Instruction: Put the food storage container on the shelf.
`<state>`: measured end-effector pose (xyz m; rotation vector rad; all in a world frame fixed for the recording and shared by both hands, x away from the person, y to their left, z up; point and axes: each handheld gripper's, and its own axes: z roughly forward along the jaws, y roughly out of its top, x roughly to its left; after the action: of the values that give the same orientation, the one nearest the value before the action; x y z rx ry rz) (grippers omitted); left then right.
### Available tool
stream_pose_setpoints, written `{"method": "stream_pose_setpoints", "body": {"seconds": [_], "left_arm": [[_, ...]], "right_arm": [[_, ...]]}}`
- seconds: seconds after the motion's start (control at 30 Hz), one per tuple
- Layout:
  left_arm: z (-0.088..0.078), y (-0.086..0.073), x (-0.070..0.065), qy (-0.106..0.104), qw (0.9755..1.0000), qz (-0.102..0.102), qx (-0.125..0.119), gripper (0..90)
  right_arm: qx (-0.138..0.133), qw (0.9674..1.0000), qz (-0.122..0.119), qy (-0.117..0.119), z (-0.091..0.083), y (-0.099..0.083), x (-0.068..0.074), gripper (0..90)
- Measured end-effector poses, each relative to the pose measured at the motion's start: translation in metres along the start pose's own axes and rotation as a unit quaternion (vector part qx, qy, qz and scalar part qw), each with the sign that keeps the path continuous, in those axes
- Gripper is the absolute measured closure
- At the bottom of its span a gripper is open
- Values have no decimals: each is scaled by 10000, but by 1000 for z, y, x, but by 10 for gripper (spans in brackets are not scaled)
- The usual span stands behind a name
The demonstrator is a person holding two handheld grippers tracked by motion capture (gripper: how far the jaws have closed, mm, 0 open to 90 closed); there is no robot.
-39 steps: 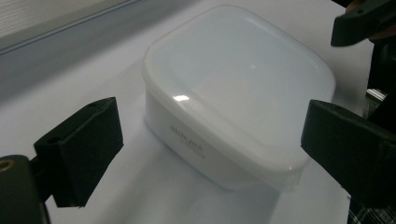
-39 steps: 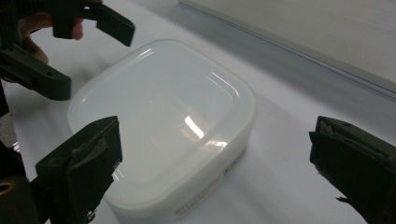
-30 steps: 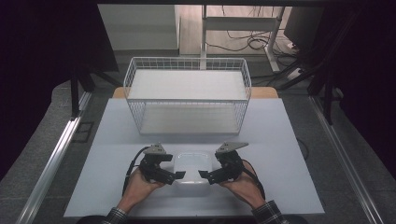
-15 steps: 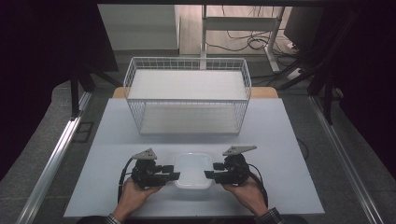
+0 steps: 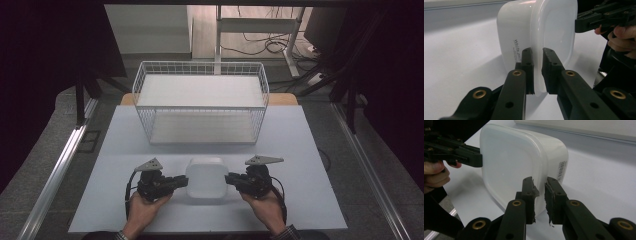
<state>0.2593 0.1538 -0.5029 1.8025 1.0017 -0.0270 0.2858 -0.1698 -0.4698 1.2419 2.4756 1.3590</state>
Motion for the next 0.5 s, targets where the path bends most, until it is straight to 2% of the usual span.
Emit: {"method": "stream_pose_setpoints", "body": {"seconds": [0.17, 0.23, 0.3, 0.43, 0.5], "left_arm": [[0, 1, -2, 44, 10000, -6, -43, 816], [0, 3, -3, 111, 9999, 47, -44, 816], [-2, 7, -3, 94, 9999, 63, -89, 816], [-3, 17, -7, 235, 9994, 206, -127, 814], [-4, 21, -7, 267, 9993, 208, -153, 814]], "right_arm": [[-38, 9999, 131, 34, 1, -3, -2, 776], [-38, 10000, 38, -56, 1, -2, 0, 777], [-103, 9999, 33, -57, 0, 1, 0, 778], [-238, 9996, -88, -124, -5, 9, 2, 778], [-274, 9995, -114, -143, -6, 12, 2, 778]]}}
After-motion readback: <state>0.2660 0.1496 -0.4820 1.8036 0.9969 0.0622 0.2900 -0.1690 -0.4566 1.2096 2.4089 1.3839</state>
